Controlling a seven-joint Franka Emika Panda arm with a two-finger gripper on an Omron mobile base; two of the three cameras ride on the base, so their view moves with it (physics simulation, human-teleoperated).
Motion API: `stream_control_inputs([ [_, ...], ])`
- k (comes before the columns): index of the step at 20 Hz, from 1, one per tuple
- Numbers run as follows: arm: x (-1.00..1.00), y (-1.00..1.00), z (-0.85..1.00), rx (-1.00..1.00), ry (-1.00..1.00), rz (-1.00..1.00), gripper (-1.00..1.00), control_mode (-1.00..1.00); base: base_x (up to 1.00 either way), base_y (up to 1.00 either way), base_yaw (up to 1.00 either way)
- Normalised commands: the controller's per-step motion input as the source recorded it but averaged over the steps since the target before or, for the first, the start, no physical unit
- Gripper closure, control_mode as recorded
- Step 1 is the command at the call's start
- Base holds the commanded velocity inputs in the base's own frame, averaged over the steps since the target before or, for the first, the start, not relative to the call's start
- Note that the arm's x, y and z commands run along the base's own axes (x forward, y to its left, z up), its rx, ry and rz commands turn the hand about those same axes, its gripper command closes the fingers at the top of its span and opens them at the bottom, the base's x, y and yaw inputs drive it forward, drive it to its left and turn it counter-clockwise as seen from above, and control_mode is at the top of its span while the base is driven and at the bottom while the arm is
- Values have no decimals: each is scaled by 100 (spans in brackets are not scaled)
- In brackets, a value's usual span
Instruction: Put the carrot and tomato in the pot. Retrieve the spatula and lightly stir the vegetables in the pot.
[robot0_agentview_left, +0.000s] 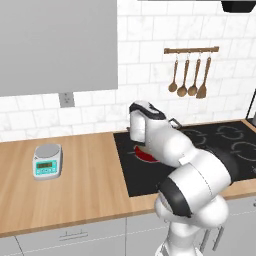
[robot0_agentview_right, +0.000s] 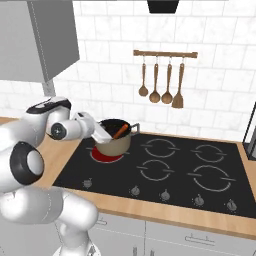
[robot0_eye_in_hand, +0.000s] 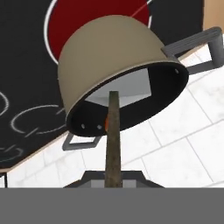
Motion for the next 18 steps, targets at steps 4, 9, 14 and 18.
stream_control_inputs([
  [4,0,1,63,18,20,0,100,-100,0,0,0],
  [9,-12,7,58,13,20,2,100,-100,0,0,0],
  [14,-5,2,27,5,20,1,100,-100,0,0,0],
  [18,48,0,0,-3,2,0,100,-100,0,0,0],
])
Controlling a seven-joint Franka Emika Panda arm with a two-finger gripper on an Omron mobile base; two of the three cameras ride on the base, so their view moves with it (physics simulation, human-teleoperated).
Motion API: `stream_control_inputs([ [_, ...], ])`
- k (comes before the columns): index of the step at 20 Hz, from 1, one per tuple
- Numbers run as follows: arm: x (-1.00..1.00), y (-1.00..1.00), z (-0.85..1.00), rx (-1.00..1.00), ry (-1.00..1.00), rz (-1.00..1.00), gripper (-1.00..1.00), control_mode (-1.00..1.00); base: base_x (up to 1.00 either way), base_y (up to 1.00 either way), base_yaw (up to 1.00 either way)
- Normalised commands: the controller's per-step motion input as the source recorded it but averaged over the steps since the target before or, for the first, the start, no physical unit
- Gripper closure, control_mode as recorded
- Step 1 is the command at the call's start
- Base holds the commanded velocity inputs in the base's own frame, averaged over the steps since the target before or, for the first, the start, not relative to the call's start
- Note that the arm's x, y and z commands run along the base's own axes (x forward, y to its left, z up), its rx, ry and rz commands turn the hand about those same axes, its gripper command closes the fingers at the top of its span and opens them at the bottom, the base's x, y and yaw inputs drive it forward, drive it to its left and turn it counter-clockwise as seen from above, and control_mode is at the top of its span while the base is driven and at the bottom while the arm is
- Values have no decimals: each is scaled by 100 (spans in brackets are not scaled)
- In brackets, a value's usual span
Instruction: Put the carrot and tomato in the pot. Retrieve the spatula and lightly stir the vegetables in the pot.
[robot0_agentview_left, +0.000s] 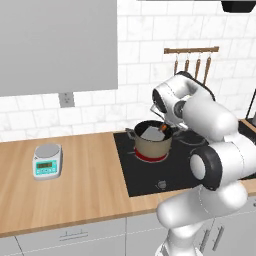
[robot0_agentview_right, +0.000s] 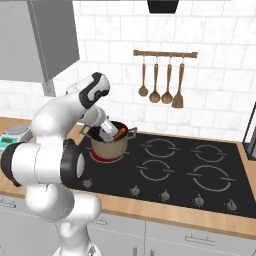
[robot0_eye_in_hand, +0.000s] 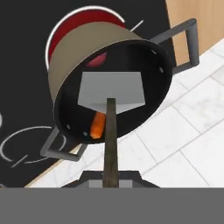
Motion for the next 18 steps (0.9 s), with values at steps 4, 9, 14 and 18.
stream_control_inputs([
  [4,24,11,0,-18,-18,6,100,-100,0,0,0],
  [9,1,34,-3,-22,-20,11,100,-100,0,0,0],
  [14,0,16,-5,-15,-9,20,100,-100,0,0,0],
  [18,0,29,-1,-7,0,33,100,-100,0,0,0],
])
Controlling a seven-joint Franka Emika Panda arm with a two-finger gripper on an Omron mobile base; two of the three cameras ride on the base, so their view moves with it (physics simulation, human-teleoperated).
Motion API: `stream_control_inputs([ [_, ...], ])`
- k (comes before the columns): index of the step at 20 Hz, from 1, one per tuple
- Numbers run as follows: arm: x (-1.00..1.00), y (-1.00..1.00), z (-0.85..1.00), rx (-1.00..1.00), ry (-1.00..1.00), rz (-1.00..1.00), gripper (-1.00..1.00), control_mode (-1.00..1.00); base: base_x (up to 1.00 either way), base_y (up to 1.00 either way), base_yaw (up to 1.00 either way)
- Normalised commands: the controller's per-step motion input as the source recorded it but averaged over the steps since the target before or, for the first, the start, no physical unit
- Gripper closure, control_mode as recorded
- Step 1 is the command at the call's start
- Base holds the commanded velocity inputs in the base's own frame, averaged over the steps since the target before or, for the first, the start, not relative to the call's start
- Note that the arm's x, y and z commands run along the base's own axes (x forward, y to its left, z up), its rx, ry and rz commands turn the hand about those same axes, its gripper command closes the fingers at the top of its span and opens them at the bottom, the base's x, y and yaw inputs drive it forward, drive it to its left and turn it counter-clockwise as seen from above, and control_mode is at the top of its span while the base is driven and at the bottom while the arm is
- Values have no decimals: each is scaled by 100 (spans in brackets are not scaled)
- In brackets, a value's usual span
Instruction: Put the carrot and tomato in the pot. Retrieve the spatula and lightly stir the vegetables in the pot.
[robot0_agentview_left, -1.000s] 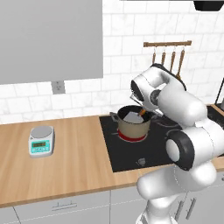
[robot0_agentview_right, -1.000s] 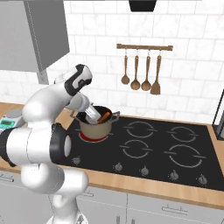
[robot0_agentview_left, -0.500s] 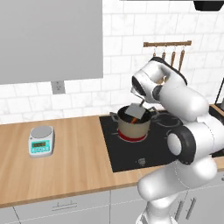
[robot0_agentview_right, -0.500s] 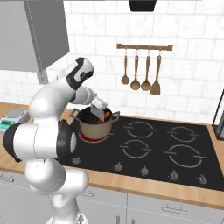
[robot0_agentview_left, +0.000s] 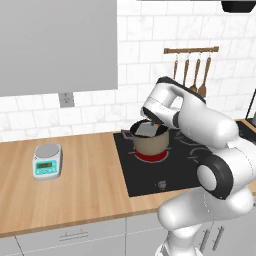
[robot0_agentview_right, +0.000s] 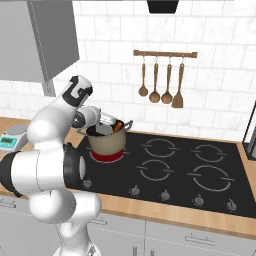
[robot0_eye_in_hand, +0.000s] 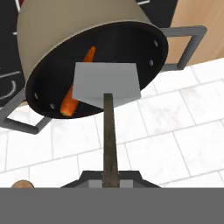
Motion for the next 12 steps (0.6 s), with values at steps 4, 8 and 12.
stream_control_inputs([
  [4,8,18,0,-4,-1,38,100,-100,0,0,0],
  [8,3,-6,0,-8,0,19,100,-100,0,0,0],
  [12,1,-30,1,-14,0,2,100,-100,0,0,0],
])
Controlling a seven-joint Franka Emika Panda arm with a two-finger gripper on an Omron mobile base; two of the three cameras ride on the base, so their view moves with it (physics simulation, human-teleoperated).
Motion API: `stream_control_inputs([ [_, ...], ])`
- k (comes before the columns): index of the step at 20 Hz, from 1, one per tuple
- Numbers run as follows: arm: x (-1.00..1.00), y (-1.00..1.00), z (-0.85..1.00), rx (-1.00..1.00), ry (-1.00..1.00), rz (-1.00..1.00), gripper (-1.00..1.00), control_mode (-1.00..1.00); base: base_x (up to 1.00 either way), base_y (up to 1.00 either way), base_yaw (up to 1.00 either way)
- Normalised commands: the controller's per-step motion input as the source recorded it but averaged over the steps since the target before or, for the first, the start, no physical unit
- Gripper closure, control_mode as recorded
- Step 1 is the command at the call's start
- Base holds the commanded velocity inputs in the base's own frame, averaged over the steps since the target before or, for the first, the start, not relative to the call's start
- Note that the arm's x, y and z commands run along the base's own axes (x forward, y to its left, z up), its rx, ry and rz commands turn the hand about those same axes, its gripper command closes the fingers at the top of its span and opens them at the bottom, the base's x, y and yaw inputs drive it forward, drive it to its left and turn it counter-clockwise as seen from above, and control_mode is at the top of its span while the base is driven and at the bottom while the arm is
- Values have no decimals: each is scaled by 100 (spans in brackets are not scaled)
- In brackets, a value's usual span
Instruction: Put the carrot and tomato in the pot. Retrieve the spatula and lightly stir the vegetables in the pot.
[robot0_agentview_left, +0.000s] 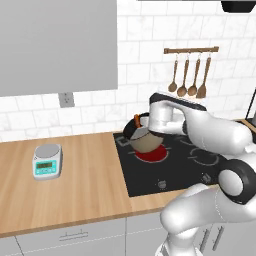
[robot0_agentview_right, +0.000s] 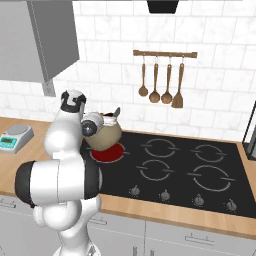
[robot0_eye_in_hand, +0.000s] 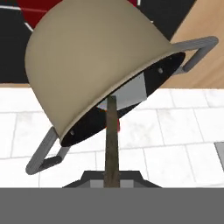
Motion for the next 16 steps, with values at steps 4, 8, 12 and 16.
stream_control_inputs([
  [4,0,-14,38,-9,0,0,100,-100,0,0,0],
  [8,0,-1,51,-8,0,0,100,-100,0,0,0],
  [12,9,-9,1,-8,14,0,100,-100,0,0,0],
  [16,21,-15,-29,-7,24,0,100,-100,0,0,0],
])
